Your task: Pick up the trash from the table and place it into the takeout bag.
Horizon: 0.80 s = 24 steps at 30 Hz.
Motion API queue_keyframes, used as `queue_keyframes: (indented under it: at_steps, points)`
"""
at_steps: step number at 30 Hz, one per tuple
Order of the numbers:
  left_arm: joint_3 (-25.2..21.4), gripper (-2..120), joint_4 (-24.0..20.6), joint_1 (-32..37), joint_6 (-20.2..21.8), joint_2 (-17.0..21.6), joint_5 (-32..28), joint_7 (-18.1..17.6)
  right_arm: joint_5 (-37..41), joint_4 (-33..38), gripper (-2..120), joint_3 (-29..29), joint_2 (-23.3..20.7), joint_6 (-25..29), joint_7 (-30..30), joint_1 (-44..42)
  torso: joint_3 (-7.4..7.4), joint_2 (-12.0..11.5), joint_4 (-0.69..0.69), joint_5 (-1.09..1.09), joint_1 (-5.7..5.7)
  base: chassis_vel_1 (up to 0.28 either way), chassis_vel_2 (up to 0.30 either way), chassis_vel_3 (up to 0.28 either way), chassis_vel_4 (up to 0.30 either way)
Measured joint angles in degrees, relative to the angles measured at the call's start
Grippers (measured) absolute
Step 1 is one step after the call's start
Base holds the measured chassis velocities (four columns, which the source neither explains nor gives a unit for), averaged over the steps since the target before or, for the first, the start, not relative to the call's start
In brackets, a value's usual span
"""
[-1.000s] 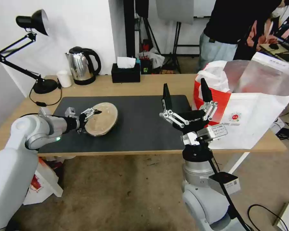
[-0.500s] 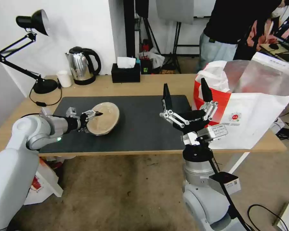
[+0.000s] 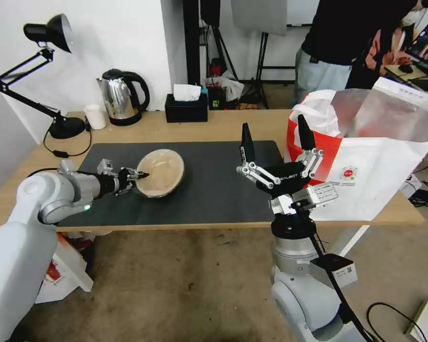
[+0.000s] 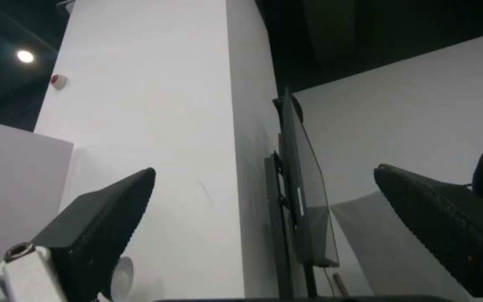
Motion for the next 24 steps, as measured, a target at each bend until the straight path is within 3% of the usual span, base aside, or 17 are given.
queue_keyframes:
  at_steps: [14, 24]
  points:
    - [-0.7, 2, -1.4, 0.6, -0.9, 0.1, 1.0, 0.4, 0.1, 0.1, 100, 0.1, -0.4, -0.1, 0.1, 0.1, 0.00, 0.0, 0.00, 0.00, 0.00, 0.000, 0.000, 0.000, 0.000]
    - [-5.6, 2, -7.8, 0.8, -4.9, 4.0, -0.3, 1.7, 0.2, 0.2, 100, 0.2, -0.5, -0.1, 0.1, -0.1, 0.00, 0.0, 0.00, 0.01, 0.00, 0.000, 0.000, 0.000, 0.000]
